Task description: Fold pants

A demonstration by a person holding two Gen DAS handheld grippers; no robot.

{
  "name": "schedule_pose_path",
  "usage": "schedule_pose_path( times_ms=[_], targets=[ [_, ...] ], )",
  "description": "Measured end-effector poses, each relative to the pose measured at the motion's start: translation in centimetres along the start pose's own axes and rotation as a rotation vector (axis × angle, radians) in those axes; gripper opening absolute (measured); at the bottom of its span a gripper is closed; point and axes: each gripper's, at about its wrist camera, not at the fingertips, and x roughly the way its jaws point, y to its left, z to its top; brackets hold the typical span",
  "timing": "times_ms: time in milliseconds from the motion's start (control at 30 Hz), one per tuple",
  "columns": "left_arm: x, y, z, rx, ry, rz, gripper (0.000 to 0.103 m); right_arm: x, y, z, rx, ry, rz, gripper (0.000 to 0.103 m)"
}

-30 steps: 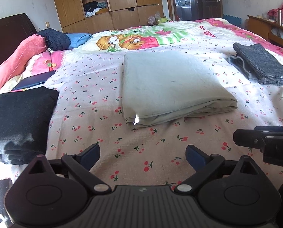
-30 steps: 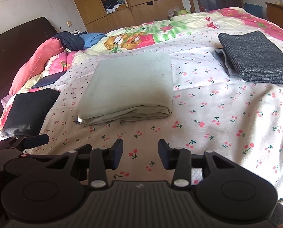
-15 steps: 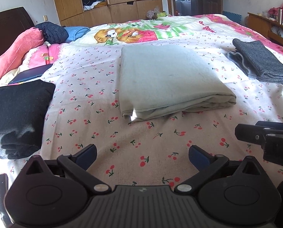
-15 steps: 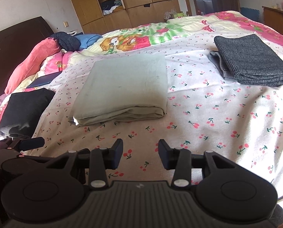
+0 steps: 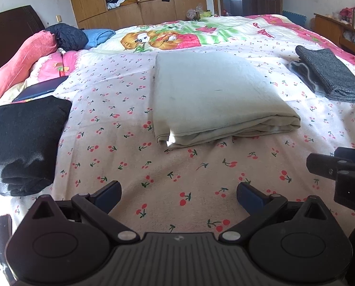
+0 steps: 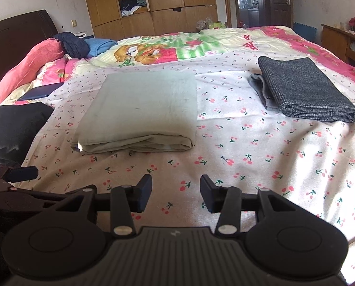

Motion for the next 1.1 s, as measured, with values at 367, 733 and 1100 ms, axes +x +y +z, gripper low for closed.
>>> schedule_pose_path(
  times_ms=[367, 733, 1100],
  targets=[
    [0.08, -0.27, -0.16, 0.014, 0.007, 0.003, 0.103, 0.02, -0.21, -0.21, 0.008, 0.015, -0.007, 0.046],
    [0.11, -0.01, -0.19, 0.003, 0.01, 0.002, 0.103, 0.54, 0.29, -0.57, -0.018, 0.052, -0.014, 0.046],
    [-0.03, -0.1, -0.19, 0.006, 0.007, -0.001, 0.103, 0.62, 0.43, -0.71, -0.026, 0.059, -0.012, 0.047]
  ],
)
